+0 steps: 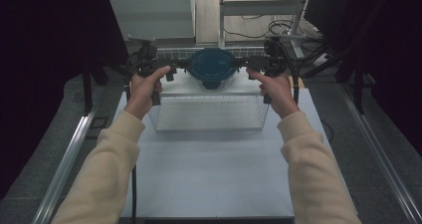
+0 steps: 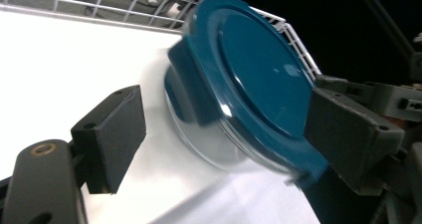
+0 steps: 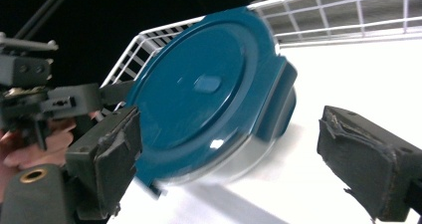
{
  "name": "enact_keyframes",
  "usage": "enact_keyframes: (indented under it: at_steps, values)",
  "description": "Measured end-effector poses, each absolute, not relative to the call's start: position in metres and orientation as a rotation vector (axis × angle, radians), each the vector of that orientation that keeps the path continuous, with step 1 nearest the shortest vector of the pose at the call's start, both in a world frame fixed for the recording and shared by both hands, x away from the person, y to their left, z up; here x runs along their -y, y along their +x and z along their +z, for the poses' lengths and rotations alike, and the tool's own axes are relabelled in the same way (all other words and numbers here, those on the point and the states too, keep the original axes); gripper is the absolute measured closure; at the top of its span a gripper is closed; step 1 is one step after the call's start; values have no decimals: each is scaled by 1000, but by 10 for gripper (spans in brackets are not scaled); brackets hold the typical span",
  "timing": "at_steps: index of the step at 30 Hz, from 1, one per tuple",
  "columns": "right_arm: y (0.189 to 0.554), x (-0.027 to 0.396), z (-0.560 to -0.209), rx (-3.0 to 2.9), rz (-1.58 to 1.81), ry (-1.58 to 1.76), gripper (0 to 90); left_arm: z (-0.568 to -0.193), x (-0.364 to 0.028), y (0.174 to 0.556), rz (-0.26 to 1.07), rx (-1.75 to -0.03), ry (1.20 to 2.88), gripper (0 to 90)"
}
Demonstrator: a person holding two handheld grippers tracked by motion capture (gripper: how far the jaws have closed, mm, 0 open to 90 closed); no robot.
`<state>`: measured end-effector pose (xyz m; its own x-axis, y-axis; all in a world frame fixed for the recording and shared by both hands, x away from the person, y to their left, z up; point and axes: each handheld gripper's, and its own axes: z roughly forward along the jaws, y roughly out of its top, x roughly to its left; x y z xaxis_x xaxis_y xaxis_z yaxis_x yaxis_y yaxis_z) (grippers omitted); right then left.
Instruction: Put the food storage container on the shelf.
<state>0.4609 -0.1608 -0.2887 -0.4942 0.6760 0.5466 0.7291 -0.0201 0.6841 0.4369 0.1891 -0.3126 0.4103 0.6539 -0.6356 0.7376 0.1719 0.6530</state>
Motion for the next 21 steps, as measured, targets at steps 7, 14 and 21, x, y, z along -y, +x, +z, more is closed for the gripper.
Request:
enact_keyframes:
  at_steps: [7,14,21]
  values:
    - [434,175,-291,2274,-1572,-1453,136,-312,-194,401,-82,-1206,1560,164]
    - [400,176,-302,2373,-1572,-1352,152,-326,-195,361,-119,-1118,1600,171]
    - [357,178,-323,2487,-1614,-1257,165,-351,-194,315,-77,-1049,1659,171]
